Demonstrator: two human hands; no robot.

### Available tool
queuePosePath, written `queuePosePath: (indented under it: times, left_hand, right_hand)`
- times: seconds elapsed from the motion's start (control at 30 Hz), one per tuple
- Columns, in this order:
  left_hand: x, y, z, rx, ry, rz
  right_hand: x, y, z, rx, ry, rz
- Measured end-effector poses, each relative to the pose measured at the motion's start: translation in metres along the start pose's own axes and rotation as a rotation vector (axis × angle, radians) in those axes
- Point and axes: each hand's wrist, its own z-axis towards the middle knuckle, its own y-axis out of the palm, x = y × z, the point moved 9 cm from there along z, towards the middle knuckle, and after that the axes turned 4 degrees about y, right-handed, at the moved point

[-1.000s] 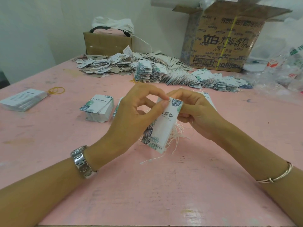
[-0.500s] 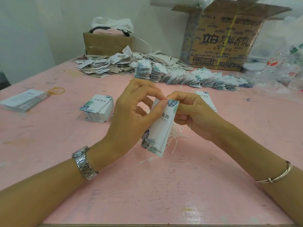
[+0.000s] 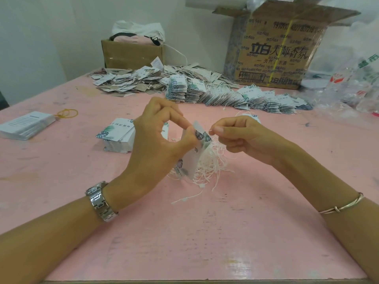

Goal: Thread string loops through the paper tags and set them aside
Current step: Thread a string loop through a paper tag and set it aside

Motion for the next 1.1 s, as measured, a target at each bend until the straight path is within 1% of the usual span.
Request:
queuePosePath:
  times: [0.13, 0.33, 0.43, 0.53, 0.63, 0.83, 1.1]
  left_hand:
    - [-0.001, -0.003, 0.001, 0.021, -0.020, -0.003]
    - [-0.011, 0.000, 0.000, 0.010, -0.067, -0.128]
    - [-0.014, 0.001, 0.000, 0.003, -0.075, -0.137]
    - [-0.017, 0.002, 0.000, 0.009, -0.078, -0.135]
    - [-0.021, 0.006, 0.001, -0.006, -0.106, -0.212]
    - [-0.027, 0.015, 0.000, -0.061, -0.166, -0.295]
    - [-0.029, 0.020, -0.003, -0.083, -0.230, -0.342]
  right_hand:
    - [0.004, -0.026, 0.003, 0.105, -0.017, 0.072]
    - [0.014, -0.053, 0.006, 0.258, 0.003, 0.242]
    - [0.015, -0.060, 0.007, 0.298, -0.010, 0.331]
    - [0.012, -0.058, 0.007, 0.277, -0.045, 0.368]
    - [0.004, -0.047, 0.006, 0.203, -0.081, 0.408]
    - [-0.013, -0.019, 0.002, 0.064, -0.145, 0.313]
    - [-0.024, -0.002, -0.004, 0.110, -0.156, 0.180]
